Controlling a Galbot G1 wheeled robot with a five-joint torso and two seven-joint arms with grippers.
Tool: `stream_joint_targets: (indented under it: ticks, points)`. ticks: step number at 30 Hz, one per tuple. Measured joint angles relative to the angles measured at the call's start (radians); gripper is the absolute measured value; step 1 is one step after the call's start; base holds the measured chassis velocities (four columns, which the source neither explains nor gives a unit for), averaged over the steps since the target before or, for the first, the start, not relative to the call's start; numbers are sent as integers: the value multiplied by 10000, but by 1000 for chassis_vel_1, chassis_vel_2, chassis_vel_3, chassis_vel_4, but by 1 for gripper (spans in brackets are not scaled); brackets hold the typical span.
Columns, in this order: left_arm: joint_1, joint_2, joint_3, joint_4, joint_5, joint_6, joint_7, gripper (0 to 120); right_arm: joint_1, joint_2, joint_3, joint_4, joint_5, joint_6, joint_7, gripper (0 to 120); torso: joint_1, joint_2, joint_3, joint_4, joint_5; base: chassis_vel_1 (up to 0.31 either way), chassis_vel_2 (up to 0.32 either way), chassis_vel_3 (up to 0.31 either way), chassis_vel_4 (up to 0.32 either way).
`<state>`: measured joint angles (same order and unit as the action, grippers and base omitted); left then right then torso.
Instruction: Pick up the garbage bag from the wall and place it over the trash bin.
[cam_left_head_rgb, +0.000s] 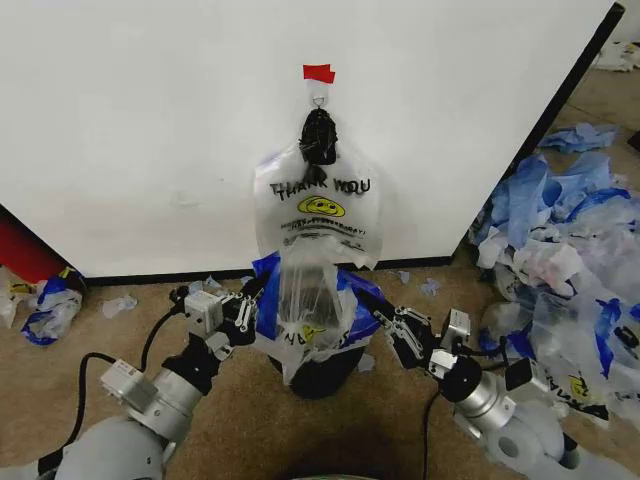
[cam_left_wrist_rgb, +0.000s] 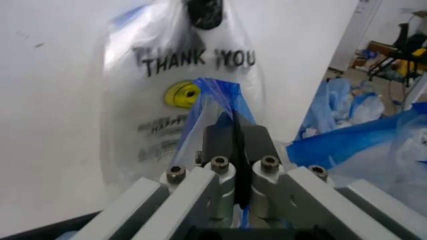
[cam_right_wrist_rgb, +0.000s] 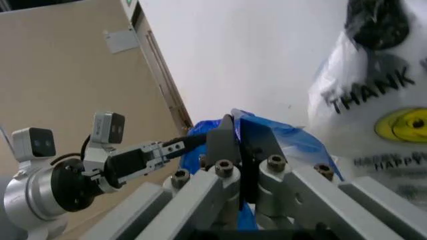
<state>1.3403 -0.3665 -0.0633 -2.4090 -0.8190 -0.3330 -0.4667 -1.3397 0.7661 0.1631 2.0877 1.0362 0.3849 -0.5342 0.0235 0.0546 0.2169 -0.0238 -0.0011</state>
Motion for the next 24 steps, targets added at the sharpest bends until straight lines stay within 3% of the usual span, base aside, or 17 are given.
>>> stream_joint_targets:
  ticks: [12, 24]
  points:
    - [49, -1151, 759, 1547, 758, -243, 299, 0, 9, 213, 165, -943, -216, 393, -93, 0, 0, 0, 0, 1, 0, 0, 0, 0, 0]
    - [-354, -1481, 756, 1811, 758, -313, 270, 0, -282, -209, 682, -988, 5, 669, 87, 0, 0, 0, 0, 0, 2, 0, 0, 0, 0]
